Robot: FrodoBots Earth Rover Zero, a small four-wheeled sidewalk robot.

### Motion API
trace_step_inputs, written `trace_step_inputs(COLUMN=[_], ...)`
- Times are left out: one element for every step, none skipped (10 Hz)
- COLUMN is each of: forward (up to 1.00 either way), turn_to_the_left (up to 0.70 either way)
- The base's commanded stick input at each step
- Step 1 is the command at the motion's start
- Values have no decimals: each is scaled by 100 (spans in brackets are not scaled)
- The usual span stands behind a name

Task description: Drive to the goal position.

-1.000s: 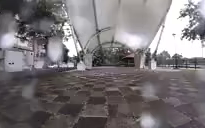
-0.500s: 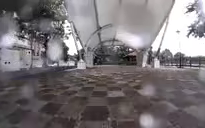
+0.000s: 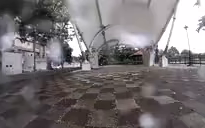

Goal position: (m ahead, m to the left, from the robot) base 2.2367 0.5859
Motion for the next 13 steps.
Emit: trace_step_inputs(forward=[100, 100, 100, 100, 100, 100, 100, 100, 100, 100, 100, 100, 100], turn_to_the_left=[0, 0, 0, 0, 0, 0, 0, 0, 0, 0, 0, 0, 0])
